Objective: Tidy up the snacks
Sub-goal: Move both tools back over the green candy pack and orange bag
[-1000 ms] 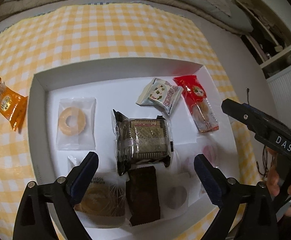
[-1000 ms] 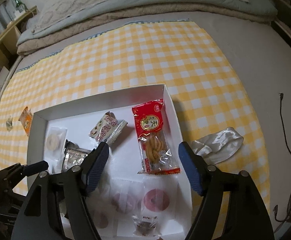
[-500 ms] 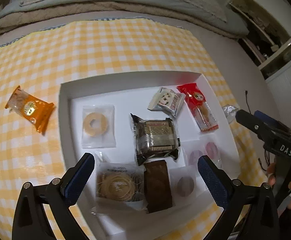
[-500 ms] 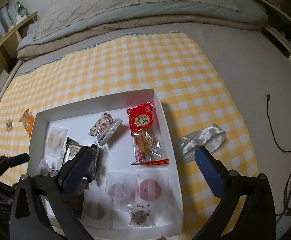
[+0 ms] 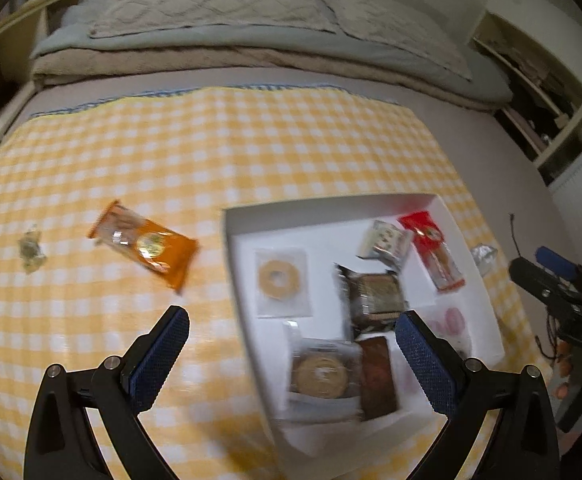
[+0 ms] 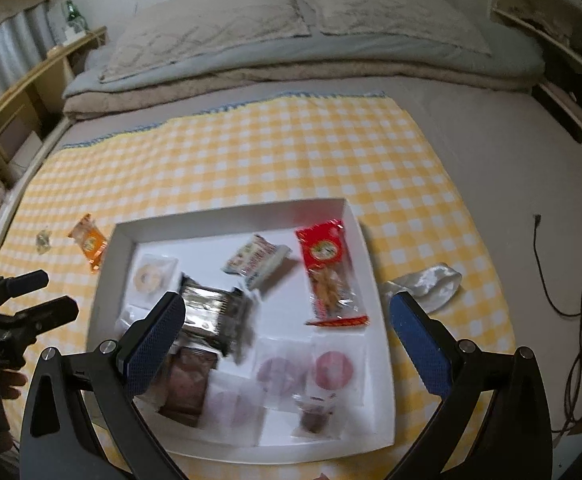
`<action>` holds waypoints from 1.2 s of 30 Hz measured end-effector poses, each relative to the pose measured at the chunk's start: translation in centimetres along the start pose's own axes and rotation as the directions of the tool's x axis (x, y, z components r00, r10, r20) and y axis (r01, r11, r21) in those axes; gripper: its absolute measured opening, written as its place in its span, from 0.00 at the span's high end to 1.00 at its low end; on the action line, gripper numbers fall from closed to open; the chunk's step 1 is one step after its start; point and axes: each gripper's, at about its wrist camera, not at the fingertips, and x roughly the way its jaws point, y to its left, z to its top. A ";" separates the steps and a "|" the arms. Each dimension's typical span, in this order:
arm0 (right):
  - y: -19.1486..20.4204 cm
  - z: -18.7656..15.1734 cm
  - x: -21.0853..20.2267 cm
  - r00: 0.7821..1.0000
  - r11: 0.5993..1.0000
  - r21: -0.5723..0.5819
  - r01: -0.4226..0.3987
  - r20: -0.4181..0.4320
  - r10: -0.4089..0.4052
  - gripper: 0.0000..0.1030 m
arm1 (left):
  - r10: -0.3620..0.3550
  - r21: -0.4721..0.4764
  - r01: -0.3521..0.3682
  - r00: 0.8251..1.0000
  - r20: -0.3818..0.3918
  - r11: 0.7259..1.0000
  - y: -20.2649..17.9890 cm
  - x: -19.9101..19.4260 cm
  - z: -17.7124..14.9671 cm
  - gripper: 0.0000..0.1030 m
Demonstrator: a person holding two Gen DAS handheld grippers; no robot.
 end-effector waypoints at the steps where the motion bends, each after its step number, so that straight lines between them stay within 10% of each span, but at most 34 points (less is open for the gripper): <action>1: 0.4 0.1 -0.2 1.000 1.000 -0.004 -0.003 0.008 0.003 0.00 | 0.003 -0.010 -0.003 1.000 0.003 1.000 0.6 -0.4 -0.1 0.00; 36: 19.1 4.0 6.9 0.975 0.962 -0.157 -0.222 -0.010 0.223 0.00 | 0.266 -0.289 -0.231 0.960 0.086 0.929 19.8 -9.2 -3.2 0.00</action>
